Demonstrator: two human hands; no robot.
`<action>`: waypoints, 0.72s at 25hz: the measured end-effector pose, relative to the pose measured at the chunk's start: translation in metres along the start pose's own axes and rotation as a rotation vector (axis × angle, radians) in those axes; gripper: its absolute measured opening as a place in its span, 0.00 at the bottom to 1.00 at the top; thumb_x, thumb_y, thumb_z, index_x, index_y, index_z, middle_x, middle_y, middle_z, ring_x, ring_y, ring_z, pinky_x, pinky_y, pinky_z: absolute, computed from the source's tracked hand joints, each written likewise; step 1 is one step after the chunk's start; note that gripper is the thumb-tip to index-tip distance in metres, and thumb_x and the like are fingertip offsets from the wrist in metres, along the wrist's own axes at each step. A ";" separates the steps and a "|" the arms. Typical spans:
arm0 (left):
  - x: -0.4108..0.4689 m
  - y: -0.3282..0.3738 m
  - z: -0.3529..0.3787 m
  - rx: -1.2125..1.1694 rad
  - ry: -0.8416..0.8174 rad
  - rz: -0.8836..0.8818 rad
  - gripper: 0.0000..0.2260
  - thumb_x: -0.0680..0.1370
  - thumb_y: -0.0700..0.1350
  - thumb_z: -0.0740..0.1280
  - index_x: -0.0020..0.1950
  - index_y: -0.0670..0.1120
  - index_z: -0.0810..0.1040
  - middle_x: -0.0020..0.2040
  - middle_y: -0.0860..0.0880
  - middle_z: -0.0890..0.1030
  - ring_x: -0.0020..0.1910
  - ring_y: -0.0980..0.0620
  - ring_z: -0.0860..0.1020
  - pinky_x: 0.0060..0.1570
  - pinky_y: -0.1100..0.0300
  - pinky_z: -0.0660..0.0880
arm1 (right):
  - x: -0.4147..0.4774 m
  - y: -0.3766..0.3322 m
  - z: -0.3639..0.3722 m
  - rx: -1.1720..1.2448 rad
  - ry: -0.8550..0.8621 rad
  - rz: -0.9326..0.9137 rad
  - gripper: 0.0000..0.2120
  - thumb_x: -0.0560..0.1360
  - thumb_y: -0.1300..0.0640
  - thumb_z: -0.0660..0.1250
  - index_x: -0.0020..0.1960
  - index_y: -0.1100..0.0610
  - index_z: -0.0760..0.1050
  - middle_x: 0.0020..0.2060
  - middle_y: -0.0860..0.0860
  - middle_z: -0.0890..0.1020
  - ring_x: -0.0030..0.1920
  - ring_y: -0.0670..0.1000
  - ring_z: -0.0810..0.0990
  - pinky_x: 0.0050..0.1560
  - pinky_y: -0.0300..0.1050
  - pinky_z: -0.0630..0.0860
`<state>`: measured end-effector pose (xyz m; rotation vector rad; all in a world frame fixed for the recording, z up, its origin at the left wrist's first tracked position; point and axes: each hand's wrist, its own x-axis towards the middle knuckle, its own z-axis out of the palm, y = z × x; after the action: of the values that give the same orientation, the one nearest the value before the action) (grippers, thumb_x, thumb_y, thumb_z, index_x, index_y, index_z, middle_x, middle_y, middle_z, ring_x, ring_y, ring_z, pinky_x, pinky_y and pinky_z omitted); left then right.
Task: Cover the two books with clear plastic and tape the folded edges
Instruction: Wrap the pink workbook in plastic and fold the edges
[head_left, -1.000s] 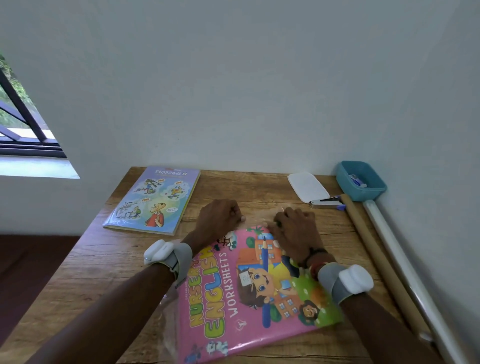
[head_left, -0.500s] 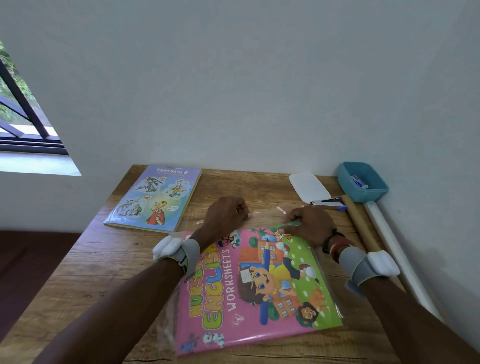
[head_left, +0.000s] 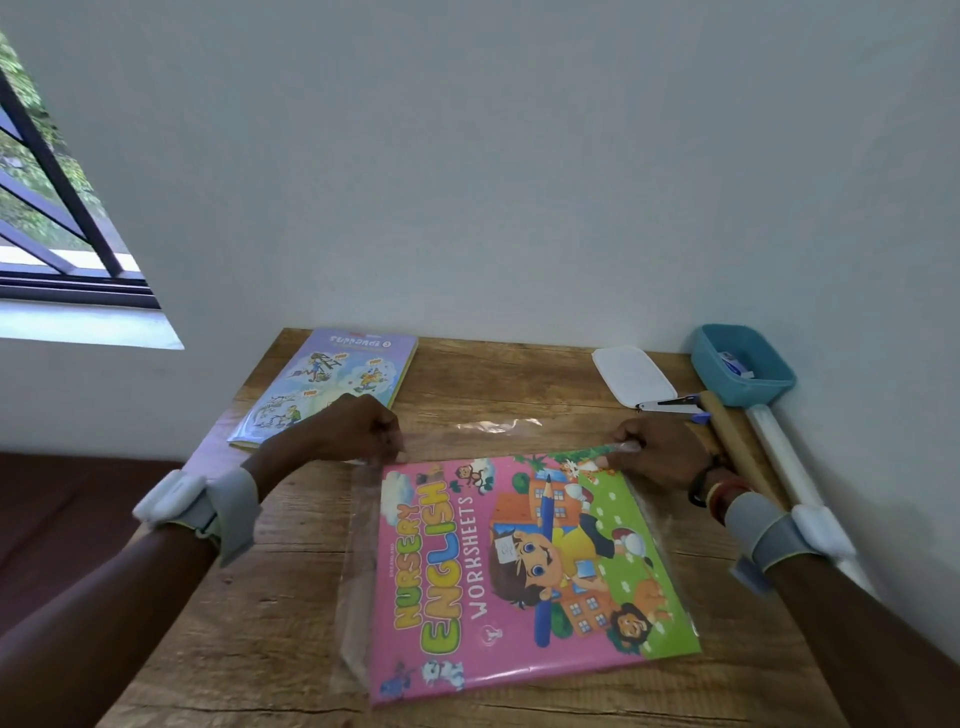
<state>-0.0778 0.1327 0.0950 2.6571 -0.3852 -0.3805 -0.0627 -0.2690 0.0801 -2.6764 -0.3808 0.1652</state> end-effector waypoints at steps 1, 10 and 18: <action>-0.005 -0.003 -0.002 0.001 0.003 0.023 0.10 0.72 0.47 0.76 0.34 0.56 0.79 0.34 0.57 0.82 0.37 0.63 0.79 0.37 0.69 0.70 | 0.002 -0.003 0.001 -0.012 0.008 -0.005 0.16 0.68 0.45 0.75 0.31 0.46 0.70 0.29 0.41 0.73 0.33 0.41 0.70 0.33 0.37 0.62; -0.011 -0.008 0.004 -0.163 0.085 -0.048 0.04 0.72 0.41 0.76 0.45 0.48 0.85 0.39 0.54 0.84 0.39 0.60 0.81 0.37 0.72 0.72 | 0.005 -0.003 0.009 0.124 0.077 0.019 0.09 0.65 0.49 0.78 0.34 0.47 0.78 0.33 0.44 0.81 0.36 0.44 0.76 0.34 0.35 0.66; -0.018 -0.001 0.013 -0.064 0.175 0.002 0.05 0.72 0.50 0.76 0.42 0.50 0.83 0.38 0.58 0.83 0.38 0.65 0.79 0.38 0.71 0.72 | 0.001 -0.003 0.008 0.418 0.095 0.272 0.20 0.62 0.48 0.80 0.43 0.58 0.76 0.38 0.51 0.80 0.40 0.50 0.77 0.37 0.43 0.73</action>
<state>-0.0980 0.1347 0.0872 2.6019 -0.3160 -0.1552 -0.0644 -0.2626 0.0740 -2.2980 0.0485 0.1757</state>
